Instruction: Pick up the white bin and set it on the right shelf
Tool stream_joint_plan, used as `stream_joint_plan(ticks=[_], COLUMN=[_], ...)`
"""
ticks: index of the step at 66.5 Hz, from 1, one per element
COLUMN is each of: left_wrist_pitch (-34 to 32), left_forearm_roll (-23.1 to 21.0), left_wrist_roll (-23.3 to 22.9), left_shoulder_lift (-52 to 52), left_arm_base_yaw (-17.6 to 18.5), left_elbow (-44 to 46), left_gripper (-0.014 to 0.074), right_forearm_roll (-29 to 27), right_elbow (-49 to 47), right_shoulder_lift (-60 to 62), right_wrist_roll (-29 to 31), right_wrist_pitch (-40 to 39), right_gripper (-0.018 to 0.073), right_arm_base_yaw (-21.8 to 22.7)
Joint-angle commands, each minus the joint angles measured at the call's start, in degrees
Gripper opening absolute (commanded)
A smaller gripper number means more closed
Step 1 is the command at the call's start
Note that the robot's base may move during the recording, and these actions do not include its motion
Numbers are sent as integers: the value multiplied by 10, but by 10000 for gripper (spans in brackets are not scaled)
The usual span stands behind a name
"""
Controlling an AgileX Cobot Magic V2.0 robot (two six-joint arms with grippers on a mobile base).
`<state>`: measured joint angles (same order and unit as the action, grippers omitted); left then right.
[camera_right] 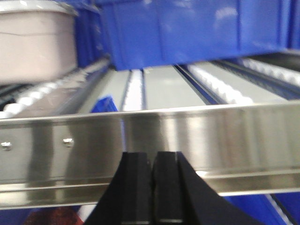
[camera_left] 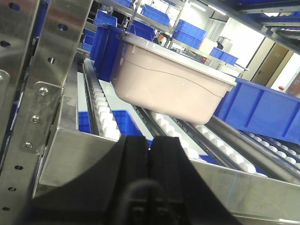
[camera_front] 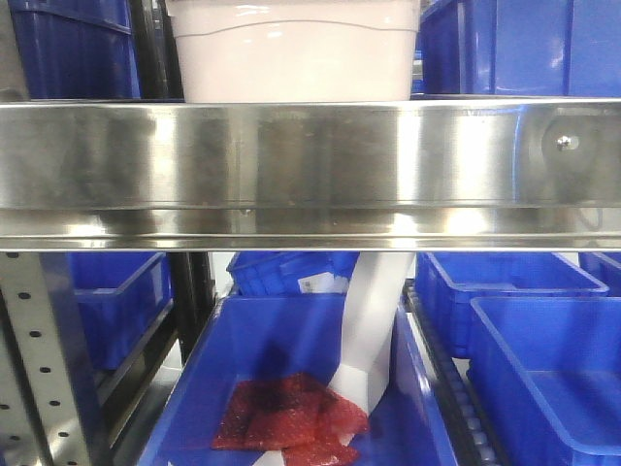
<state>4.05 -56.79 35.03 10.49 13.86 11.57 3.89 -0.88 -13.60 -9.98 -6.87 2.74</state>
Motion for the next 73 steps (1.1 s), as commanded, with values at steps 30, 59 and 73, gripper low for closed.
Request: stream_joint_plan(ticks=[30, 59, 73], left_wrist_pitch=[-24, -23, -23], left_forearm_roll=[-10, -10, -10], left_wrist_roll=[1, 1, 1], left_shoulder_lift=[6, 6, 6], left_arm_base_yaw=[0, 0, 0], left_elbow=[18, 18, 18], left_gripper=[-117, -117, -117], right_forearm_roll=[23, -17, -17], right_elbow=[25, 25, 25], right_shoulder_lift=[152, 152, 152], right_wrist_roll=[-4, 47, 47], right_wrist_pitch=[58, 60, 61], right_gripper=[56, 56, 56], right_arm_base_yaw=[-70, -63, -35])
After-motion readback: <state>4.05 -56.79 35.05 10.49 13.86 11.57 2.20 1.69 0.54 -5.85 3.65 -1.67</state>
